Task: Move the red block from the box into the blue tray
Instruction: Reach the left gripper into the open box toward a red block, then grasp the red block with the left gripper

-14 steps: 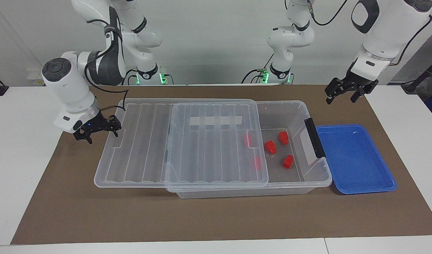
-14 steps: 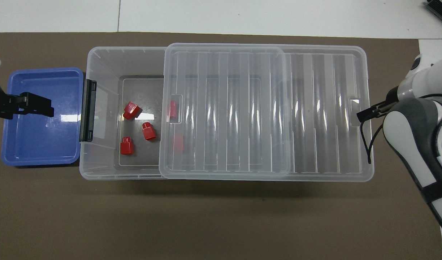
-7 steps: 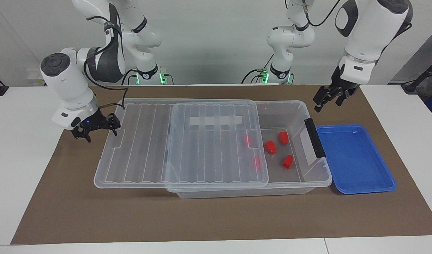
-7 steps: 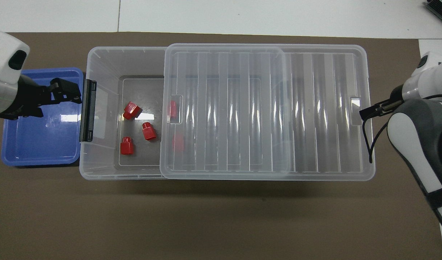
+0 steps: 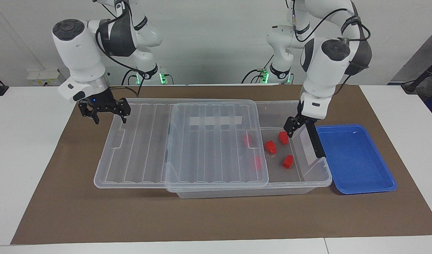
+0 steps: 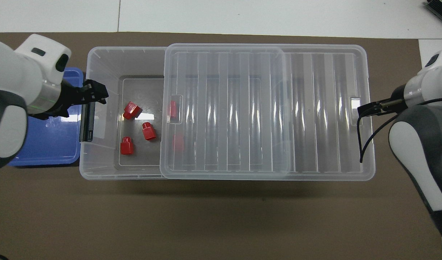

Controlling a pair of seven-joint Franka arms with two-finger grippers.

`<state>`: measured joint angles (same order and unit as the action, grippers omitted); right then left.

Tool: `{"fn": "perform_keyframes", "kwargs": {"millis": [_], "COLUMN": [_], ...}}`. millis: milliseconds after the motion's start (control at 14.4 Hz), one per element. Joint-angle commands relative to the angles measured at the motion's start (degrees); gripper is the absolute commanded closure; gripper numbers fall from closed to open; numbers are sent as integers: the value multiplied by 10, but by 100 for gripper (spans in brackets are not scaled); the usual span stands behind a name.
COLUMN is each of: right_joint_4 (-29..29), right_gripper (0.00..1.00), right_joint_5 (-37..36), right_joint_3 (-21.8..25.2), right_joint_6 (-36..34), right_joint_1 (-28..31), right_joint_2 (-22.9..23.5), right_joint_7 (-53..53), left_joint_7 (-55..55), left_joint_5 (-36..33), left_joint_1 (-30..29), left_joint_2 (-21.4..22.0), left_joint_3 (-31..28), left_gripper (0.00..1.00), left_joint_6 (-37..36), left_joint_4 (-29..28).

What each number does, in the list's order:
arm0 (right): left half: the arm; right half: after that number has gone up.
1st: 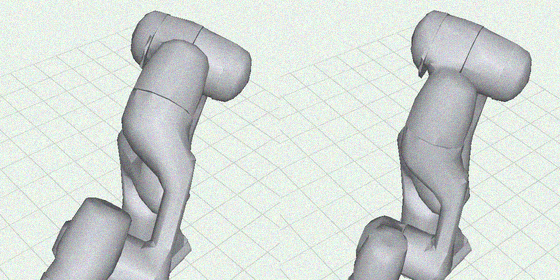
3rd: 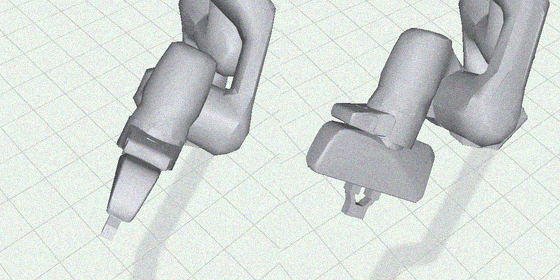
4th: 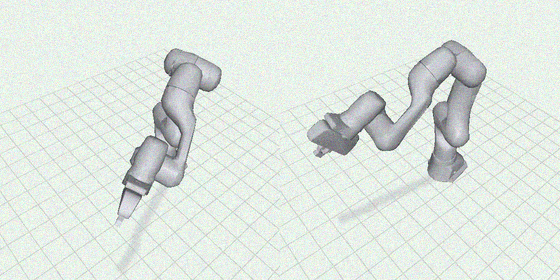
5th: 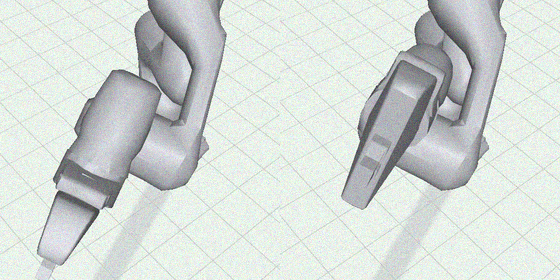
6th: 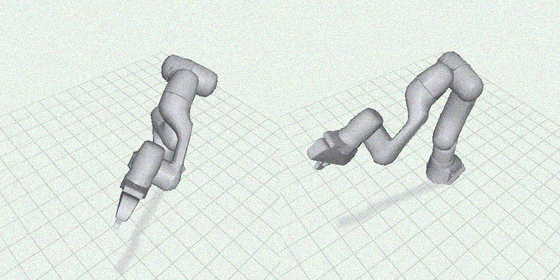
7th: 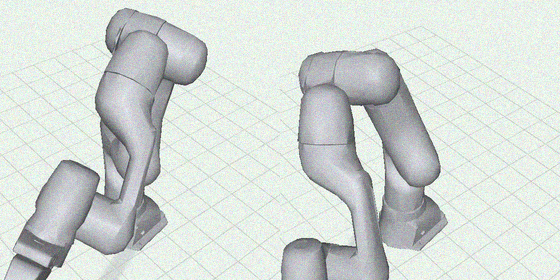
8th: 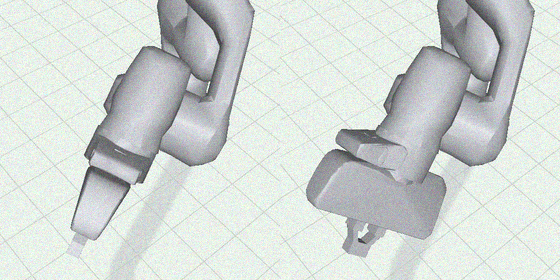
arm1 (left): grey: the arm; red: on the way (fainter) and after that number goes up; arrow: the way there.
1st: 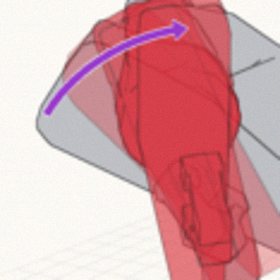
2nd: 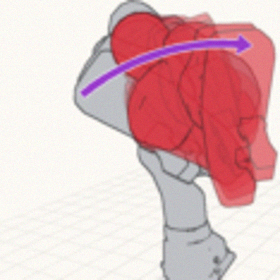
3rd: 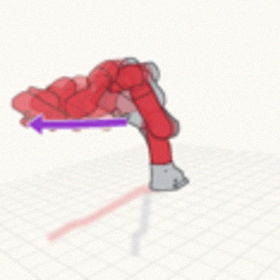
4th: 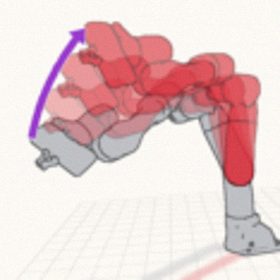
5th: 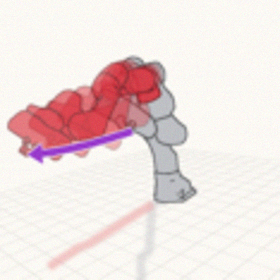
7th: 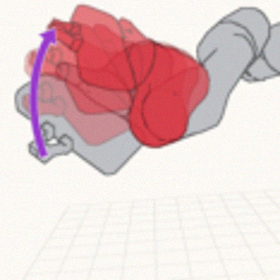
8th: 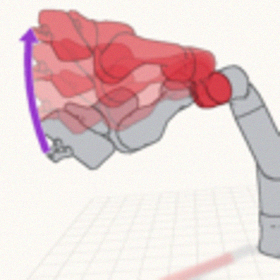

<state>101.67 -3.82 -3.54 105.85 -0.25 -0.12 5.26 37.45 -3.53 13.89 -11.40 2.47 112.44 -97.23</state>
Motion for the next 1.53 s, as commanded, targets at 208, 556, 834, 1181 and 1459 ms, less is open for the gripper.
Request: {"fn": "perform_keyframes", "kwargs": {"millis": [208, 556, 834, 1181, 1459], "right_joint_4": [-99, -155, -133, -121, -122], "right_gripper": [0, 0, 0, 0, 0], "right_joint_5": [3, 11, 18, 17, 17], "right_joint_3": [-1, 1, 1, 2, 1], "right_joint_6": [-73, -155, -157, -163, -161], "right_joint_1": [0, 11, 11, 14, 14], "right_joint_2": [9, 24, 14, 6, 6], "right_joint_7": [63, 64, 67, 59, 59], "left_joint_7": [88, 111, 104, 67, 66], "left_joint_5": [-43, -43, -43, -43, -43], "left_joint_1": [29, 55, 58, 55, 55], "left_joint_2": [-43, -25, -12, -4, -9], "left_joint_3": [-8, -7, -6, -6, -6], "left_gripper": [0, 0, 1, 5, 64], "left_joint_6": [145, 160, 205, 249, 260], "left_joint_4": [-101, -171, -221, -262, -265]}}
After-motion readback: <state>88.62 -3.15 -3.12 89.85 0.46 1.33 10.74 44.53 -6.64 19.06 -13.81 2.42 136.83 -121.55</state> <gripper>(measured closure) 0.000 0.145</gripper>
